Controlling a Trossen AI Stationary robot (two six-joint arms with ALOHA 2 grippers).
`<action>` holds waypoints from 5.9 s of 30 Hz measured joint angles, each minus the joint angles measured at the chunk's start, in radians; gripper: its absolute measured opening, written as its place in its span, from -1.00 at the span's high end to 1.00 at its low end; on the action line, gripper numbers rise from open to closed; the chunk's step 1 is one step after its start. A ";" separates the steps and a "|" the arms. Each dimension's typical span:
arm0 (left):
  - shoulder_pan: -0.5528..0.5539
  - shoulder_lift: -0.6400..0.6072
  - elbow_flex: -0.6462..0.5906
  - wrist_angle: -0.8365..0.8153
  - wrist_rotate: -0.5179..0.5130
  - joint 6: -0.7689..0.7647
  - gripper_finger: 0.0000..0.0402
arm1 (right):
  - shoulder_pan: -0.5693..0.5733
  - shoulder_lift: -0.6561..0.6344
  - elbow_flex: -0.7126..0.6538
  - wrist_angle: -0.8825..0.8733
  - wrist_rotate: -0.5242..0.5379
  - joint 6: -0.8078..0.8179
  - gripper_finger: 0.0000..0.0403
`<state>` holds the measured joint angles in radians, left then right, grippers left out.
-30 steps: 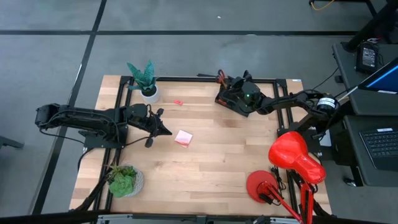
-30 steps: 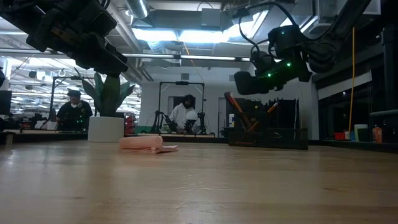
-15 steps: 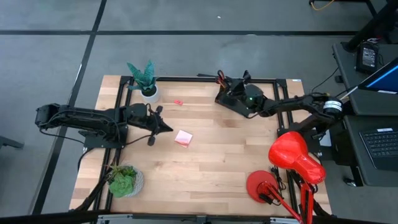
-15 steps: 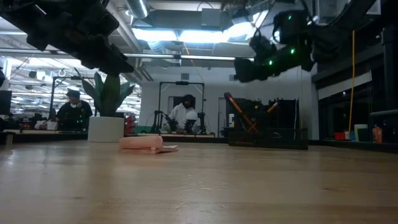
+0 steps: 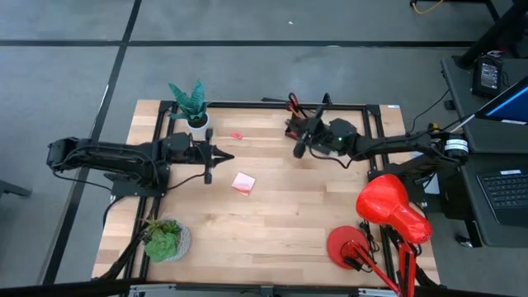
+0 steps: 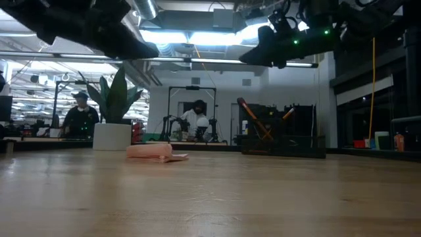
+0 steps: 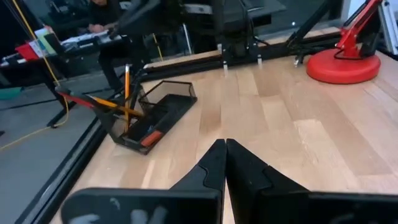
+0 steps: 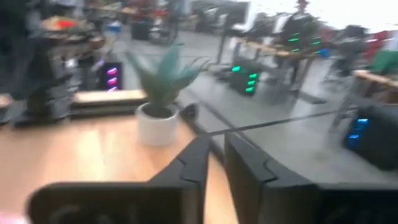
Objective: Pick and place office supplies into organizer
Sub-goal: Put the pink eraser into the black desk organizer
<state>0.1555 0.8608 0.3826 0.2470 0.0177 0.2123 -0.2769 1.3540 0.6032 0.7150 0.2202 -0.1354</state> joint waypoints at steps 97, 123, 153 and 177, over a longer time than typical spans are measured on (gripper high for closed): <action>0.491 1.014 0.710 -0.768 -0.029 0.597 0.25 | 0.186 0.001 -0.001 -0.281 -0.011 0.180 0.91; 0.513 1.019 0.707 -0.768 0.006 0.556 0.47 | 0.186 0.001 -0.001 -0.280 -0.011 0.183 0.91; 0.509 0.950 0.699 -0.795 -0.036 0.576 0.99 | 0.186 0.001 -0.001 -0.280 -0.011 0.183 0.91; 0.402 0.859 0.704 -0.805 0.001 0.560 1.00 | 0.186 0.000 -0.001 -0.343 -0.011 0.181 0.91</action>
<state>0.5570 1.7197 1.0870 -0.5583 0.0189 0.7723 -0.0910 1.3544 0.6018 0.3721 0.2089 0.0452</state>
